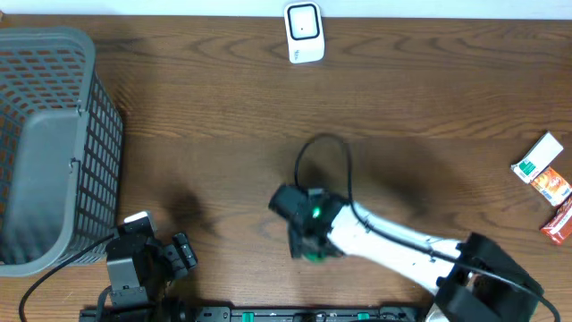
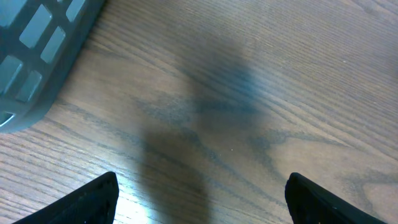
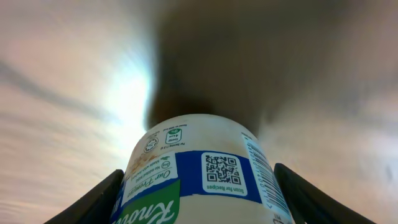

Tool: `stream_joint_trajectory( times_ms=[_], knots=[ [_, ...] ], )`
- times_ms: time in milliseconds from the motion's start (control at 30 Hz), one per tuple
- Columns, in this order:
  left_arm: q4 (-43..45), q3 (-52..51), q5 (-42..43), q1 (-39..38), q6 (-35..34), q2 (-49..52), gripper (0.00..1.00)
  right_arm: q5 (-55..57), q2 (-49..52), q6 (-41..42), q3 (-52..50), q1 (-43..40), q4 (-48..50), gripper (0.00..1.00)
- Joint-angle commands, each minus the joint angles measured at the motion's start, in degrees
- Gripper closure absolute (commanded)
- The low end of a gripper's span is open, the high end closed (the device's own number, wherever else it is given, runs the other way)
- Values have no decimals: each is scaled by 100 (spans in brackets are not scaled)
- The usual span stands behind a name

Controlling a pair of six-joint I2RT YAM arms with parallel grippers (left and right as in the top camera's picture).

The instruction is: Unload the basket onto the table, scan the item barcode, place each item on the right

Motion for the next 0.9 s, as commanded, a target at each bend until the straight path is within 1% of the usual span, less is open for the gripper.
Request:
stream_joint_trajectory(
  times_ms=[0, 33, 67, 200, 300, 367, 533, 667, 867],
  knots=[
    [-17, 37, 50, 2, 31, -13, 14, 101, 2, 153, 396, -570, 472, 41],
    [-17, 37, 50, 2, 33, -13, 14, 101, 2, 302, 398, -789, 702, 46],
    [-17, 37, 50, 2, 33, -13, 14, 105, 7, 487, 398, -1084, 922, 48],
    [-17, 37, 50, 2, 33, -13, 14, 116, 33, 761, 396, -1495, 1147, 50],
    [-17, 37, 50, 2, 33, -13, 14, 251, 57, 1255, 396, -1650, 1154, 51],
    [-17, 37, 52, 4, 33, -13, 14, 369, 68, 1572, 396, -1690, 1154, 50],
    [-17, 37, 50, 4, 33, -13, 14, 507, 70, 2249, 396, -1694, 1156, 51],
    [-17, 37, 50, 2, 33, -13, 14, 525, 129, 2638, 396, -1692, 1110, 47],
    [-17, 37, 50, 2, 33, -13, 14, 507, 146, 2691, 396, -1690, 968, 46]
  ],
)
